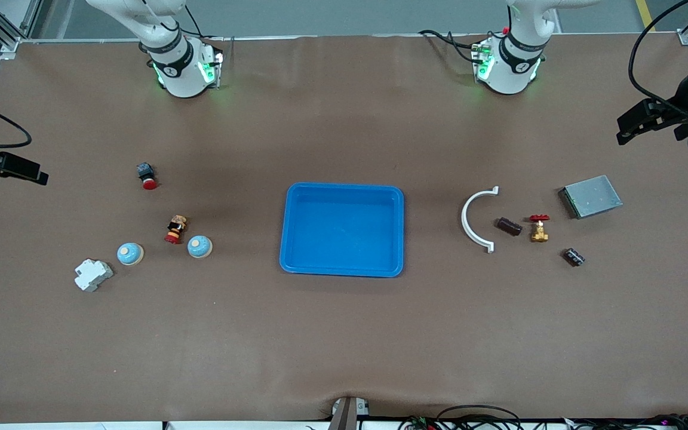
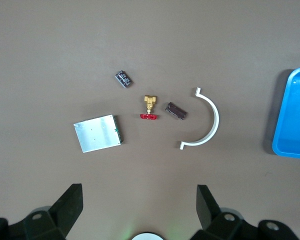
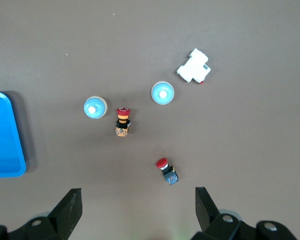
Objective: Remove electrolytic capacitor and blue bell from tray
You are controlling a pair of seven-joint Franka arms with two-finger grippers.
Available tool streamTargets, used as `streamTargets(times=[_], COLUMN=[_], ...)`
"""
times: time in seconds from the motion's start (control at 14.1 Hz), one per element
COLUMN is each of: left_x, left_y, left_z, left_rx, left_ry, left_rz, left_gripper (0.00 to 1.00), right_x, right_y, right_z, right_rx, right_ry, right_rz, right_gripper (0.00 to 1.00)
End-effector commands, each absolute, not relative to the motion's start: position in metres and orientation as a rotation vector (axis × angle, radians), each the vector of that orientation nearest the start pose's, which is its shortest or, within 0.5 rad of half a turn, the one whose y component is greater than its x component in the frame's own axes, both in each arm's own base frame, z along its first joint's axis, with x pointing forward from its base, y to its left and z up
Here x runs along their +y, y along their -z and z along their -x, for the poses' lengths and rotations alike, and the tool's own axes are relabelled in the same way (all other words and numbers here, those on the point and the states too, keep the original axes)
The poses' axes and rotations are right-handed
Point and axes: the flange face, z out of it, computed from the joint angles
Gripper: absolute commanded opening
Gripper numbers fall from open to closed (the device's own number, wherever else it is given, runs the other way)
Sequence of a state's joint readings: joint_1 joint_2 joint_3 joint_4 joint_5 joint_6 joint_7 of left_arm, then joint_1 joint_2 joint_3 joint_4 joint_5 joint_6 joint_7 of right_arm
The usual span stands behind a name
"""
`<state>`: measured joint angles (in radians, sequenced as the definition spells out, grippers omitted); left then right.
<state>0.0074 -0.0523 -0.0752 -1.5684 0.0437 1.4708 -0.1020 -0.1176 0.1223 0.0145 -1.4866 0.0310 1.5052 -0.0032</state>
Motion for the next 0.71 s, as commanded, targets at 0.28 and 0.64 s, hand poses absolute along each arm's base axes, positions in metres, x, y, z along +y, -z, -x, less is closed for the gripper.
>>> streamTargets(times=[0.28, 0.64], left_x=[-0.03, -0.03], left_y=[-0.659, -0.66], left_z=[-0.513, -0.513], left_rx=[-0.038, -0.04], left_ry=[-0.048, -0.049], left_rz=[3.139, 3.14], left_gripper=[1.0, 1.0], right_x=[-0.053, -0.053], right_y=[-0.593, -0.602], right_z=[-0.553, -0.55], right_rx=[0.155, 0.159], right_ry=[-0.056, -0.035], right_rz=[3.119, 3.118], right_gripper=[1.0, 1.0])
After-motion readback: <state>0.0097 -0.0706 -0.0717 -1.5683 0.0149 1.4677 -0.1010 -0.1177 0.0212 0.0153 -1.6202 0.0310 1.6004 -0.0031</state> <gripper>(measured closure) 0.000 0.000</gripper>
